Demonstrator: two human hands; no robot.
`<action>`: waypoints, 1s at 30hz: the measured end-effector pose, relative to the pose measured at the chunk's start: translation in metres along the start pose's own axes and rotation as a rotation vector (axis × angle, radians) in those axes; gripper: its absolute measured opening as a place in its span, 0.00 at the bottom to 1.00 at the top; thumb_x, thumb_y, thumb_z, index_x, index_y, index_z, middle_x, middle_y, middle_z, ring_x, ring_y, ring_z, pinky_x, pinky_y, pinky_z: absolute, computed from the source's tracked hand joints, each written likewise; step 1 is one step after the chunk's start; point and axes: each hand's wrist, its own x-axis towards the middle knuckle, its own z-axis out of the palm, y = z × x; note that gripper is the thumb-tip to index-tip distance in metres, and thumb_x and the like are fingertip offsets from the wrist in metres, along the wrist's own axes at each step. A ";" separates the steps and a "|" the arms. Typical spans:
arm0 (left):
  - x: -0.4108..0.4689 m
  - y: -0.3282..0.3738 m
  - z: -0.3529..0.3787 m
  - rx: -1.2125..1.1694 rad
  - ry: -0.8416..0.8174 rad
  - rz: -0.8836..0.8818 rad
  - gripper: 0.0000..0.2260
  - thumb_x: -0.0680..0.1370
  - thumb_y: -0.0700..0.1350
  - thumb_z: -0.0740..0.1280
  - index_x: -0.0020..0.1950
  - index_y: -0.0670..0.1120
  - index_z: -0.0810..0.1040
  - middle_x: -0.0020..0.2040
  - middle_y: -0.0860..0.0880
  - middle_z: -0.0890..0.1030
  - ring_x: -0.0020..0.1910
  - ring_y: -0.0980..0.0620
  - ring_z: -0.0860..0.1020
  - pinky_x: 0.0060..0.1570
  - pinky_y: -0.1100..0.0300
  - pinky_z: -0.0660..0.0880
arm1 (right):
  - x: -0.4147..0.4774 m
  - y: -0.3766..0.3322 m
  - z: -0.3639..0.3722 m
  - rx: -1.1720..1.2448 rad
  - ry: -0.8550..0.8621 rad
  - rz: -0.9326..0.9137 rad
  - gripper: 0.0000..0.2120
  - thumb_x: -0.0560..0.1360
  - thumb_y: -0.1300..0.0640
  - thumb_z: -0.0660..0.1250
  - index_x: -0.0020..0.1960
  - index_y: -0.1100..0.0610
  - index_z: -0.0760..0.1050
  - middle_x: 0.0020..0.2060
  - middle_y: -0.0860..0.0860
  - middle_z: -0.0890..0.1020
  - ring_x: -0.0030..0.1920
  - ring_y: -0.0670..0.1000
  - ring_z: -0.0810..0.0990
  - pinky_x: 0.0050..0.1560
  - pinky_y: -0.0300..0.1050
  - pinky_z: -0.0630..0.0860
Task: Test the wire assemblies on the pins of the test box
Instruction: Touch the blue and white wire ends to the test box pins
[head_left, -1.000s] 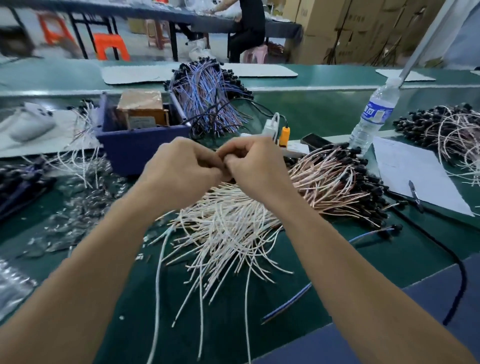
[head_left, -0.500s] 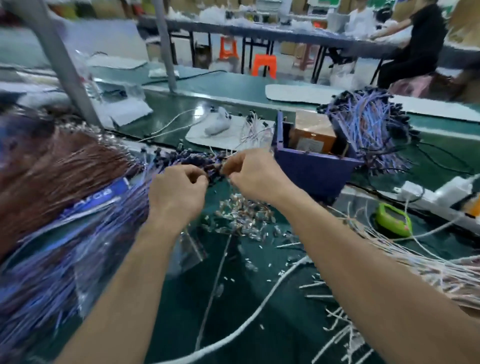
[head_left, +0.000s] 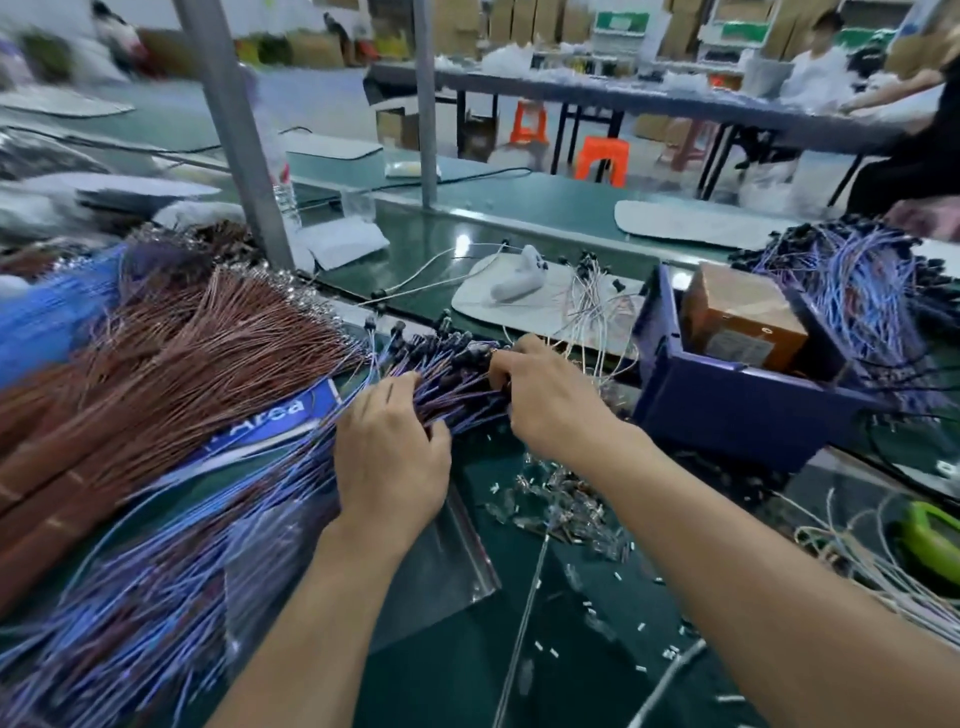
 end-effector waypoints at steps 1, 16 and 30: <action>-0.001 0.001 0.000 0.009 0.005 0.012 0.24 0.77 0.48 0.72 0.73 0.46 0.75 0.68 0.46 0.79 0.69 0.45 0.73 0.71 0.49 0.67 | -0.001 0.001 0.000 0.004 0.007 0.001 0.11 0.76 0.67 0.64 0.53 0.54 0.79 0.54 0.52 0.74 0.52 0.56 0.76 0.48 0.49 0.71; -0.011 0.016 -0.023 -0.618 -0.097 0.070 0.10 0.74 0.45 0.79 0.48 0.61 0.87 0.37 0.59 0.86 0.35 0.62 0.82 0.35 0.70 0.75 | -0.084 0.024 -0.062 0.286 0.293 0.208 0.11 0.82 0.58 0.61 0.43 0.46 0.74 0.32 0.46 0.79 0.30 0.45 0.76 0.29 0.43 0.69; -0.002 0.045 -0.064 -0.450 -0.296 0.118 0.08 0.72 0.50 0.80 0.40 0.65 0.87 0.33 0.60 0.85 0.32 0.53 0.83 0.36 0.50 0.84 | -0.209 0.100 -0.091 0.277 0.679 0.653 0.13 0.76 0.63 0.70 0.40 0.46 0.83 0.26 0.42 0.81 0.31 0.41 0.79 0.23 0.31 0.69</action>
